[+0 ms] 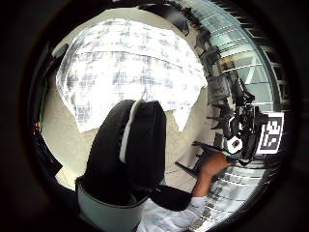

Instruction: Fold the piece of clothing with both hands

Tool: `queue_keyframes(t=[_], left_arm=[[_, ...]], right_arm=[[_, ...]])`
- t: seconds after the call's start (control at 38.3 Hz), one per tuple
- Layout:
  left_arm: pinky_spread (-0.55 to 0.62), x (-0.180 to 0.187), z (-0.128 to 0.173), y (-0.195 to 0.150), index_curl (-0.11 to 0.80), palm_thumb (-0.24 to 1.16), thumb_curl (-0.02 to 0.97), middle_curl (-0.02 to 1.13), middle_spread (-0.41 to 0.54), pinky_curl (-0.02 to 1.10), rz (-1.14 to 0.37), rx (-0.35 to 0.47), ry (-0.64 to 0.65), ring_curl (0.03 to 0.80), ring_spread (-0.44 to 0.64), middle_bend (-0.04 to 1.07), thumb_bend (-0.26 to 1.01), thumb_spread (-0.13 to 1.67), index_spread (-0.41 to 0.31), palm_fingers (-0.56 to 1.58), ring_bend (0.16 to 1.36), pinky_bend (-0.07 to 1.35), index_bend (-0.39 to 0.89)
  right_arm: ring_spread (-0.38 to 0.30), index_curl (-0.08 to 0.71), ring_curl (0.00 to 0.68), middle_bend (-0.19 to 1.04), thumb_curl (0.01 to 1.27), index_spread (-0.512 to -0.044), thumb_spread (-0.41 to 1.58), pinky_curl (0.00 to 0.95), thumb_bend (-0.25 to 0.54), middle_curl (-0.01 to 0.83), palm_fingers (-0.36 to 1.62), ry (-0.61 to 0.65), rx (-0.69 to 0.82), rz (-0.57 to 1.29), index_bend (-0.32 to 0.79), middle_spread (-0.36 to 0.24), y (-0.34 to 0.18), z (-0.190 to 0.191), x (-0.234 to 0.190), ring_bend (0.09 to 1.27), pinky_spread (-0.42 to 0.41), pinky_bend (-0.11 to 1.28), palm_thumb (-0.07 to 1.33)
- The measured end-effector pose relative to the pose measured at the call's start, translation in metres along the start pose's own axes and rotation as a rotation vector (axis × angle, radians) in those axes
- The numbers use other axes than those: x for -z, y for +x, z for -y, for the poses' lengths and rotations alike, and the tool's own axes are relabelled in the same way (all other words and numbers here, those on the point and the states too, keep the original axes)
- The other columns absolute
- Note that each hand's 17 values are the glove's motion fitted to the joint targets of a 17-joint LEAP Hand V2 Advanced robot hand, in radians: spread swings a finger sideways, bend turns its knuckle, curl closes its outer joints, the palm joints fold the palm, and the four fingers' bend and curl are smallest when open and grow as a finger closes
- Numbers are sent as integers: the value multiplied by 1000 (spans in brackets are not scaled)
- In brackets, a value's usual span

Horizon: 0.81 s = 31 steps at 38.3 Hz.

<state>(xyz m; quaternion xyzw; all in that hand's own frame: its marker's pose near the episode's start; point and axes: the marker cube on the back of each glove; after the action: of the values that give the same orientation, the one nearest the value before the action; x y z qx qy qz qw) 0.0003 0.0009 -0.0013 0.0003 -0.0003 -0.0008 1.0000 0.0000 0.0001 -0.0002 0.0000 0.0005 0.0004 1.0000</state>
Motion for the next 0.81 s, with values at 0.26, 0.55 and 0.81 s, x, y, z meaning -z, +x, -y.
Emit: queue_keyframes(t=[0.26, 0.55, 0.81], left_arm=[[388, 8, -5, 2, 127, 88, 81, 159, -18, 151, -6, -3, 10, 173, 227, 192, 12, 850, -105, 297, 493, 310, 152], [453, 10, -6, 2, 194, 86, 137, 222, -20, 205, -9, 2, 22, 208, 268, 190, -16, 1031, -120, 266, 519, 311, 154], [470, 10, -6, 1, 235, 76, 173, 260, -21, 239, -8, 3, 24, 227, 279, 189, -19, 1082, -123, 249, 531, 308, 151]], right_arm=[[129, 117, 103, 207, 67, -369, 882, 188, 42, 137, 174, 3, -2, -1, 148, -80, 0, -3, 4, 257, 251, 442, 128], [155, 169, 144, 204, 117, -420, 1088, 239, 6, 208, 143, 9, 7, 5, 148, -92, -1, -4, 7, 273, 289, 452, 148], [163, 201, 172, 196, 149, -432, 1152, 270, -15, 248, 125, 12, -5, -2, 149, -96, 5, -1, 7, 282, 298, 455, 151]])
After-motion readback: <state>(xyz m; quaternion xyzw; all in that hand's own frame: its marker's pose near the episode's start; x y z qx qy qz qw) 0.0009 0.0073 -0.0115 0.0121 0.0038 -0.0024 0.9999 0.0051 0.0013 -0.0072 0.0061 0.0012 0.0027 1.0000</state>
